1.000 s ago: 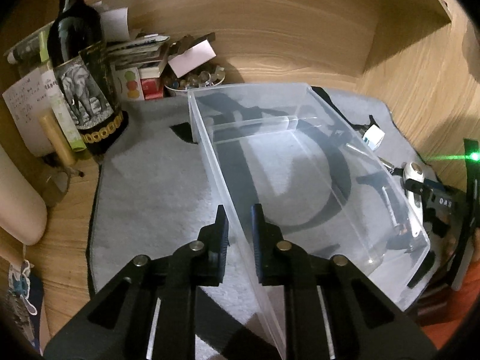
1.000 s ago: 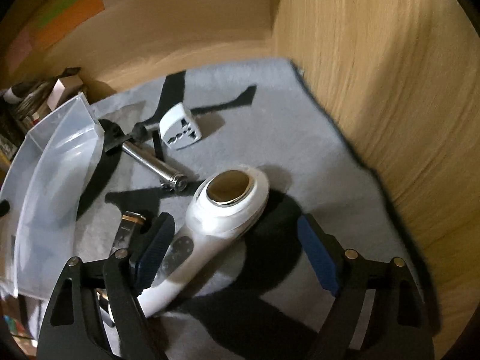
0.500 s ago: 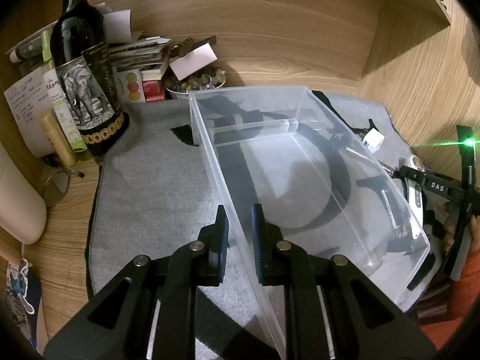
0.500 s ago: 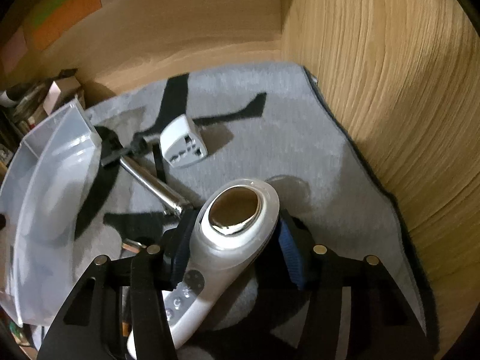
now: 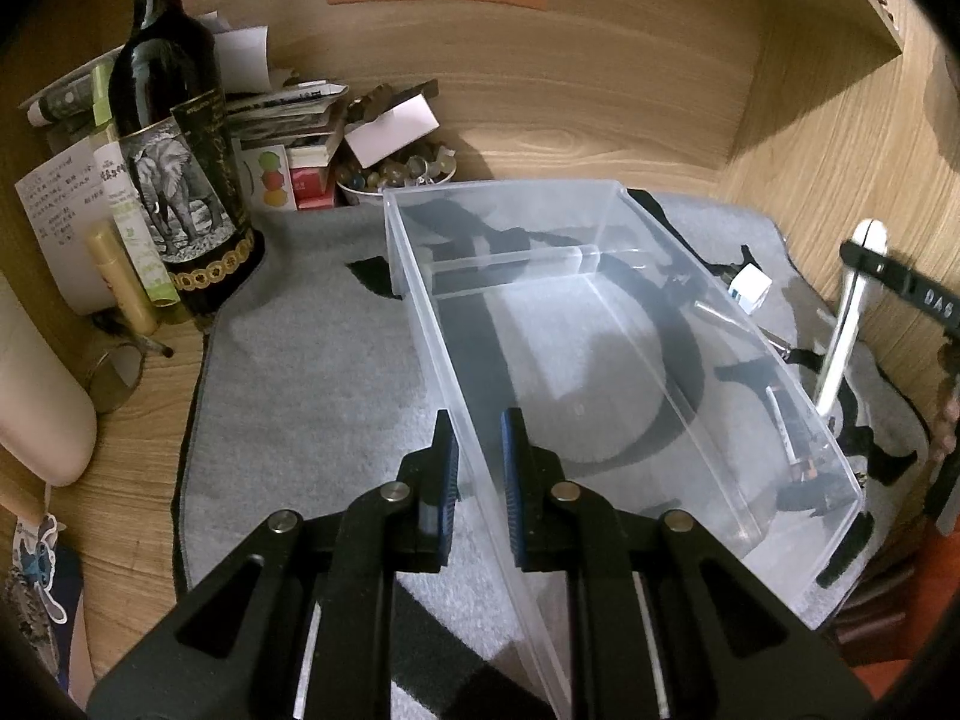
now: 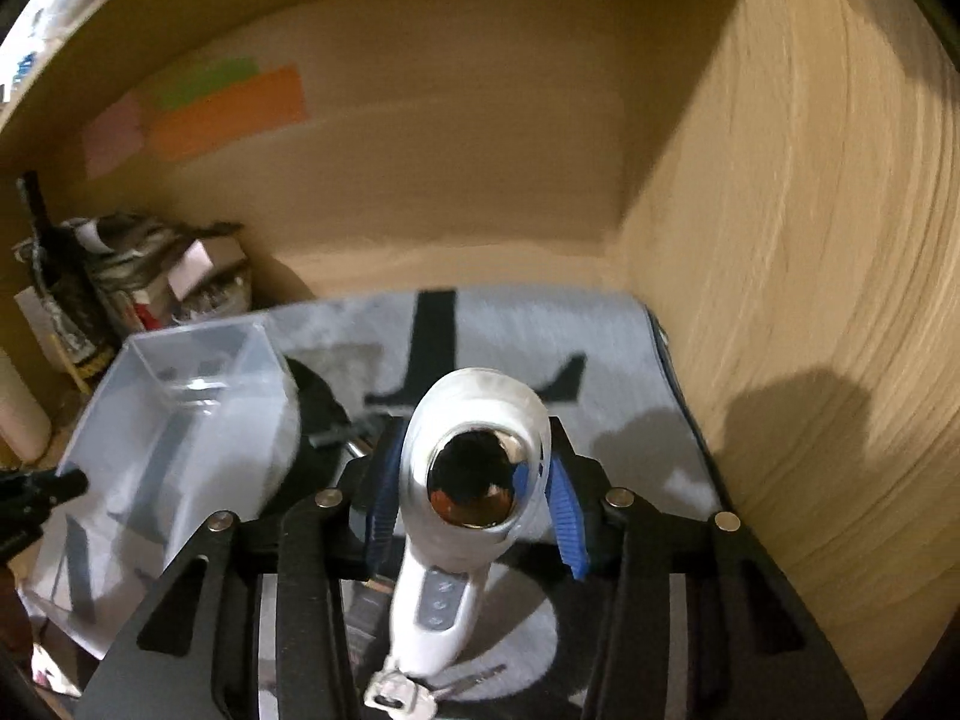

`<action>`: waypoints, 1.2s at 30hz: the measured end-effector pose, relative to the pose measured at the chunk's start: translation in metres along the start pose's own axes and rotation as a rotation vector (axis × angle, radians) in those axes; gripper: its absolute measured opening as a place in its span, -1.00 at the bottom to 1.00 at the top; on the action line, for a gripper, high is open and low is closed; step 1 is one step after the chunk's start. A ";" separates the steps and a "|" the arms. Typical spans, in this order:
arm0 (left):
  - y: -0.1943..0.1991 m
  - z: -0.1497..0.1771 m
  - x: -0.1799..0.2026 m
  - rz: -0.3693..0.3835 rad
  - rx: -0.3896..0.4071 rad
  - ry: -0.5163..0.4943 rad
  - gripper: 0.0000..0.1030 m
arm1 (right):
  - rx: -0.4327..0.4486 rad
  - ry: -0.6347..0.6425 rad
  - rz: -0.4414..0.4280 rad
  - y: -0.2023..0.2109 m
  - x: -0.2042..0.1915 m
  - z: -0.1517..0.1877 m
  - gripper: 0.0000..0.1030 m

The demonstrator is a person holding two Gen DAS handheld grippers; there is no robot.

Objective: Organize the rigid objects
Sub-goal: 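Carry the white massager into the clear box and open the right gripper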

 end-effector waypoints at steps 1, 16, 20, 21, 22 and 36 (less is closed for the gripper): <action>0.000 0.000 0.000 -0.001 0.003 -0.002 -0.72 | 0.010 0.007 -0.002 0.001 -0.003 -0.004 -0.24; 0.000 -0.001 -0.001 0.008 0.018 0.004 -0.72 | 0.251 0.153 -0.147 0.056 -0.090 -0.091 -0.25; 0.000 -0.002 -0.001 0.015 0.022 0.007 -0.72 | 0.256 0.199 -0.203 0.056 -0.123 -0.097 -0.25; -0.001 -0.003 -0.001 0.016 0.023 0.008 -0.72 | 0.249 0.214 -0.214 0.055 -0.131 -0.096 -0.25; -0.001 -0.003 -0.001 0.018 0.023 0.009 -0.72 | 0.239 0.225 -0.223 0.053 -0.138 -0.096 -0.25; 0.000 -0.001 0.000 0.040 0.034 0.007 -0.71 | -0.024 0.309 -0.309 -0.028 -0.182 -0.055 -0.25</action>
Point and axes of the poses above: each gripper's, at about its wrist camera, not at the fingertips, and y roughly against the way its jaws point, x to its right, z to its underside, the point moved 9 cm from there along -y, roughly the way its jaws point, and after that the axes turned 11 degrees about y, right-handed, at the moved point
